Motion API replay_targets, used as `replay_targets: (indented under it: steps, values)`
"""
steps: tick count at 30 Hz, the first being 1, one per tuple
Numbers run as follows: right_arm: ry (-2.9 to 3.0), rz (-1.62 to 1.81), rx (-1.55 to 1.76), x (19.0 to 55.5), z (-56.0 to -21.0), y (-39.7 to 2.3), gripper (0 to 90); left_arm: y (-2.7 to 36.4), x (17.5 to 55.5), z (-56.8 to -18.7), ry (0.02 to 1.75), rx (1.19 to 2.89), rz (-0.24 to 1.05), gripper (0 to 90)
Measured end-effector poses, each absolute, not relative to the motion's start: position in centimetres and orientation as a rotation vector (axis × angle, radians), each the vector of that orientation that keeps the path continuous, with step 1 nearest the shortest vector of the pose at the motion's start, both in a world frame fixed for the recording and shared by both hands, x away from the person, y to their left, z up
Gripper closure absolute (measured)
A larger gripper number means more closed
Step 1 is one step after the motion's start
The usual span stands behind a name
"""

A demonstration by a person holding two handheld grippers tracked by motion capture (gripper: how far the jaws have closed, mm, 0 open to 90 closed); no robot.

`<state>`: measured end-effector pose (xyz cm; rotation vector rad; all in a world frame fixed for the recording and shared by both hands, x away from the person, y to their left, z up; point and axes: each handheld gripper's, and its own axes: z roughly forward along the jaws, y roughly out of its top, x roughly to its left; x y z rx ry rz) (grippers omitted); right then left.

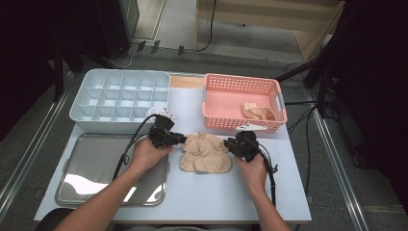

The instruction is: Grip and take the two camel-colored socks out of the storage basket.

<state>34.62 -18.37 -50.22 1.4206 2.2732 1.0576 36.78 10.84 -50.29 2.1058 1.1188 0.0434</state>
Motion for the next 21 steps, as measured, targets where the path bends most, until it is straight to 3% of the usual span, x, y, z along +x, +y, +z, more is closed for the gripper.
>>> replay_targets:
  steps: [7,15,21]
  values:
    - [2.261,1.044,1.476,34.7,-50.8,-19.0,62.7,10.1,37.3,-51.2,1.147,2.130,0.036,68.6]
    - [2.275,1.019,1.434,34.7,-51.5,-17.9,62.1,10.1,37.4,-51.2,1.144,2.132,0.032,70.0]
    - [2.242,0.985,1.392,34.4,-51.8,-17.0,66.1,9.8,37.2,-51.3,1.135,2.142,0.048,76.4]
